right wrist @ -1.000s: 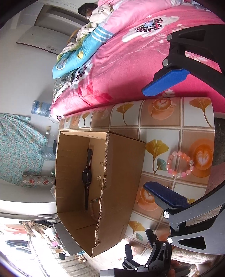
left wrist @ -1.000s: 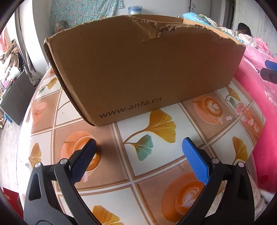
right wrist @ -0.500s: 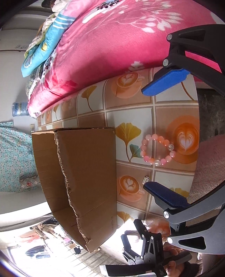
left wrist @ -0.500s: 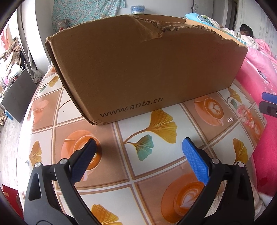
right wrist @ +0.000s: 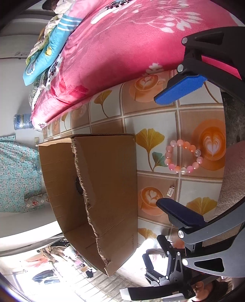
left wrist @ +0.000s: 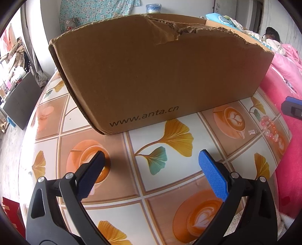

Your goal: Organize jewelry

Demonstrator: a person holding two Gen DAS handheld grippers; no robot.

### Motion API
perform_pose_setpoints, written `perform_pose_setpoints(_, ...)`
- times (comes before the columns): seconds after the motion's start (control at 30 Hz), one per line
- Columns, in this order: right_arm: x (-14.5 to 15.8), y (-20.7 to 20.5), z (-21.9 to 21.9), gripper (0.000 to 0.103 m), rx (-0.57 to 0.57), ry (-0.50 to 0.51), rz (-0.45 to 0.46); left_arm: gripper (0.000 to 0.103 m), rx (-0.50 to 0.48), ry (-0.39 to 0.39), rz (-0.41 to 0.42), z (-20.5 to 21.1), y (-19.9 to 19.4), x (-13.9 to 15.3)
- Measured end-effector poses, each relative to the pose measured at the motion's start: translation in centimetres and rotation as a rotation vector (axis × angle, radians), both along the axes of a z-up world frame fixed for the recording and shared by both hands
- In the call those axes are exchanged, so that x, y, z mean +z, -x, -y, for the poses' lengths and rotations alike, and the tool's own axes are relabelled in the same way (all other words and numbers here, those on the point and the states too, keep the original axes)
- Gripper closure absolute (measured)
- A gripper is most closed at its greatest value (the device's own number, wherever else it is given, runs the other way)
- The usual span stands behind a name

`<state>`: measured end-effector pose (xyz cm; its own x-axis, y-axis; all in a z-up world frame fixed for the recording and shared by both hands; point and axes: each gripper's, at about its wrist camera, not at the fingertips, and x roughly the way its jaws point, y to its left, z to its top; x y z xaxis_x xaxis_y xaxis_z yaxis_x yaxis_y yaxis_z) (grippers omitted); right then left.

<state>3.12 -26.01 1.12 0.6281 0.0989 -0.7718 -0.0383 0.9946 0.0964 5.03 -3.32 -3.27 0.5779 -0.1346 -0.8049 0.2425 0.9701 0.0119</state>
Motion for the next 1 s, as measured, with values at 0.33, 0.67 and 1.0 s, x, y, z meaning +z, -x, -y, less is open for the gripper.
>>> perform_pose_setpoints(0.33, -1.2, 0.8, 0.3, 0.007, 0.018, -0.029, -0.042, 0.007, 0.002, 0.001, 0.012, 0.2, 0.5, -0.1)
perform_pose_setpoints(0.67, -2.0, 2.6, -0.8, 0.007, 0.071, 0.011, -0.050, 0.007, -0.048, 0.007, 0.015, 0.0, 0.9, 0.0)
perform_pose_setpoints(1.0, -0.8, 2.8, 1.4, 0.007, -0.030, -0.042, 0.028, 0.008, -0.337, -0.014, 0.209, 5.8, 5.9, 2.5)
